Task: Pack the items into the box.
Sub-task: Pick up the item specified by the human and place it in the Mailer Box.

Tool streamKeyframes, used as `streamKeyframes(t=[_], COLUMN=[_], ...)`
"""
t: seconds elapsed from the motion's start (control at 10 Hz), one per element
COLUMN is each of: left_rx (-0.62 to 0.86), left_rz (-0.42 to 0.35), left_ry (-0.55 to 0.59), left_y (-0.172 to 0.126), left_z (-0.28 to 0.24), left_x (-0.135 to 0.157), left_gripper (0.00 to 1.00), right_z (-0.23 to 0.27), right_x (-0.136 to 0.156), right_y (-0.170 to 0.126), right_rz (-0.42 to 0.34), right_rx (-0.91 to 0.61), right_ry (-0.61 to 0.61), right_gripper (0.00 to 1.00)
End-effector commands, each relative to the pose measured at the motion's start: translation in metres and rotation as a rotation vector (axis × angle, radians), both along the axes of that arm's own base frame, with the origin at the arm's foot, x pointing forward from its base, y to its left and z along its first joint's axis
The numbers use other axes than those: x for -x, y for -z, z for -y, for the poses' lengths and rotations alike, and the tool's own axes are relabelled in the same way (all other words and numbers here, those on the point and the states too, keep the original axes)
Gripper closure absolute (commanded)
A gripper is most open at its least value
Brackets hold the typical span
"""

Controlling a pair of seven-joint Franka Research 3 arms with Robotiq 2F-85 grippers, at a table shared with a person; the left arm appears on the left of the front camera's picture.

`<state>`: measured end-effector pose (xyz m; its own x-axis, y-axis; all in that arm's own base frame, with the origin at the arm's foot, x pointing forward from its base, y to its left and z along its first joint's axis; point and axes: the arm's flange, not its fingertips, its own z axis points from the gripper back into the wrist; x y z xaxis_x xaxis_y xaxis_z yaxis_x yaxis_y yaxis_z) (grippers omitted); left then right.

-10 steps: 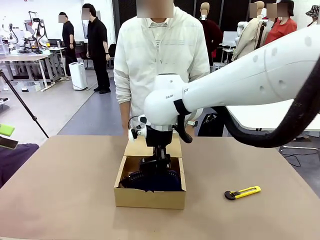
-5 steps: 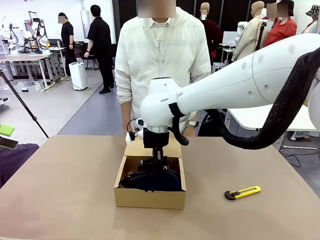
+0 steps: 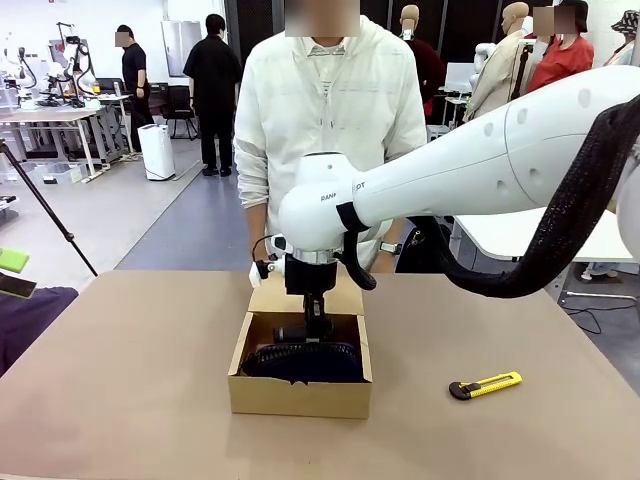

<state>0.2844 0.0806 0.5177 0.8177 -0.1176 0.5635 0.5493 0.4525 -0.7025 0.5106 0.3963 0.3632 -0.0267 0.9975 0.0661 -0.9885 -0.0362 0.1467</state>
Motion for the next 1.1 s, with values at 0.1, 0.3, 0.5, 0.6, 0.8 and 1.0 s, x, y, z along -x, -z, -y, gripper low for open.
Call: streamKeyframes(t=[0.1,0.3,0.5,0.6,0.8,1.0], left_rx=[0.011,0.011,0.011,0.011,0.011,0.011], left_rz=[0.013,0.013,0.013,0.013,0.013,0.013], left_ry=[0.007,0.007,0.007,0.007,0.007,0.007], left_y=[-0.001,-0.001,-0.001,-0.001,-0.001,-0.001], left_z=[-0.001,-0.001,-0.001,-0.001,-0.001,-0.001], left_x=[0.001,0.001,0.001,0.001,0.001,0.001], left_gripper=[0.00,0.00,0.00,0.00,0.00,0.00], right_z=[0.003,0.008,0.026,0.045,0.109,0.202], right_x=[0.006,0.008,0.016,0.021,0.046,0.086], right_y=[-0.013,-0.022,-0.051,-0.075,-0.130,-0.167], right_rz=[-0.001,0.013,0.000,0.006,-0.107,-0.224], right_rx=[-0.021,-0.032,-0.128,-0.153,-0.189,-0.259], right_ry=[0.040,0.034,0.047,0.125,0.354,0.642], right_gripper=[0.00,0.00,0.00,0.00,0.00,0.00])
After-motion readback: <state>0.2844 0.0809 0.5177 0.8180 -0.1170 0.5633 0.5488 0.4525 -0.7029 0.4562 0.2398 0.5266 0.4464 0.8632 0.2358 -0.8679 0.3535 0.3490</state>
